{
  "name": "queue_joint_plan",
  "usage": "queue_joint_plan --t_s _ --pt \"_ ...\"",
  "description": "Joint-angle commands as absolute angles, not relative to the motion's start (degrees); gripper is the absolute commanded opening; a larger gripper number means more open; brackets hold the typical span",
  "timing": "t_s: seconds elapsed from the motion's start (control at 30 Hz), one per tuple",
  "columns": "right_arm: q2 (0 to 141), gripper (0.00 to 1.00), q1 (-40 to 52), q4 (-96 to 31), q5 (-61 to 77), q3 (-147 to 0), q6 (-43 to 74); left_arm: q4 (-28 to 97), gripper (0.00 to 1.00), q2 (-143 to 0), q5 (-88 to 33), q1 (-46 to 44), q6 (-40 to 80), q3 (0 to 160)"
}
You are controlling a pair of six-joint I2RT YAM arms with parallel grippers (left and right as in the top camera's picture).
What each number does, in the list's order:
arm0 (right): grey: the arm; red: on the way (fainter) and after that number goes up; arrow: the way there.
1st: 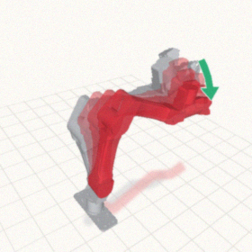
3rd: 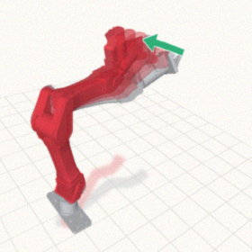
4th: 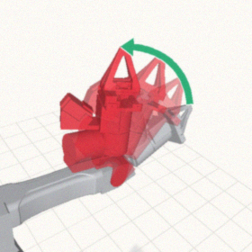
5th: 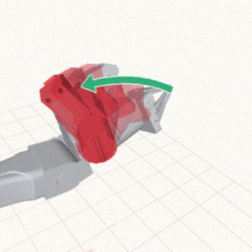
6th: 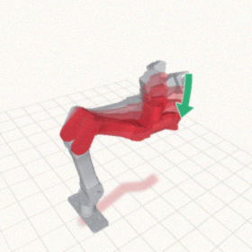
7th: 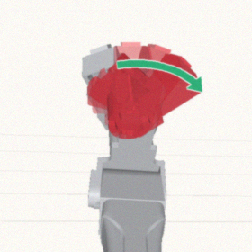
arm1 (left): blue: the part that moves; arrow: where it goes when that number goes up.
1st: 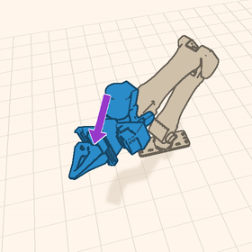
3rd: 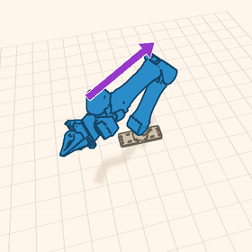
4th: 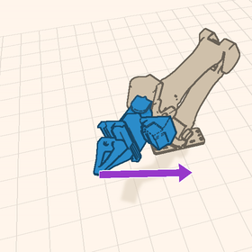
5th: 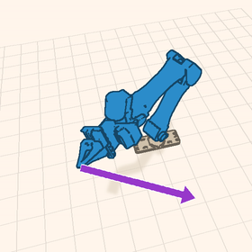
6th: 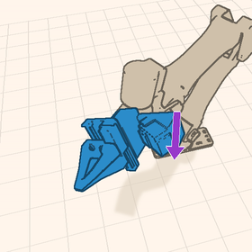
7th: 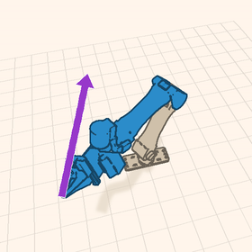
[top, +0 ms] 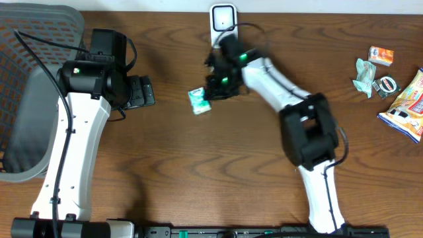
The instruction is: Scan the item barcode
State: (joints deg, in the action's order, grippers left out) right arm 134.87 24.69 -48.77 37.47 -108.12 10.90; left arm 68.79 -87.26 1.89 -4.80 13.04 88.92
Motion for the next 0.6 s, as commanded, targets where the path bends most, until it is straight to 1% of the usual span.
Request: queue_joint_plan --t_s 0.0,0.03,0.1,0.2,0.23,0.33,0.37,0.43,0.5,0.53,0.57 --pt "131.7 0.01 18.9 -52.1 59.9 -107.9 -4.2 69.0 0.98 -87.4 2.4 -4.5 12.3 88.8" --pt "131.8 0.01 17.4 -53.6 62.3 -107.9 -5.8 69.0 0.98 -87.4 2.4 -4.5 12.3 88.8" --pt "131.8 0.01 15.0 -56.4 62.8 -107.9 -7.6 69.0 0.97 -87.4 2.4 -4.5 12.3 88.8" --pt "131.8 0.01 12.2 -59.5 57.1 -107.9 -7.8 69.0 0.98 -87.4 2.4 -4.5 12.3 88.8" --pt "131.8 0.04 12.0 -59.8 54.7 -107.9 -7.8 69.0 0.98 -87.4 2.4 -4.5 12.3 88.8" --pt "131.8 0.19 13.3 -59.1 49.8 -107.9 -7.8 69.0 0.98 -87.4 2.4 -4.5 12.3 88.8" --pt "131.8 0.22 13.8 -58.4 48.9 -107.9 -7.8 69.0 0.98 -87.4 2.4 -4.5 12.3 88.8" --pt "131.8 0.37 15.2 -56.3 47.3 -107.9 -7.8 69.0 0.98 -87.4 2.4 -4.5 12.3 88.8" --pt "131.9 0.49 17.0 -53.7 46.0 -107.9 -7.8 69.0 0.98 -87.4 2.4 -4.5 12.3 88.8" --pt "131.9 0.52 17.9 -52.3 44.9 -107.9 -7.8 69.0 0.97 -87.4 2.4 -4.5 12.3 88.8" --pt "131.9 0.54 19.1 -50.5 43.1 -107.9 -7.8 69.0 0.98 -87.4 2.4 -4.5 12.3 88.8"
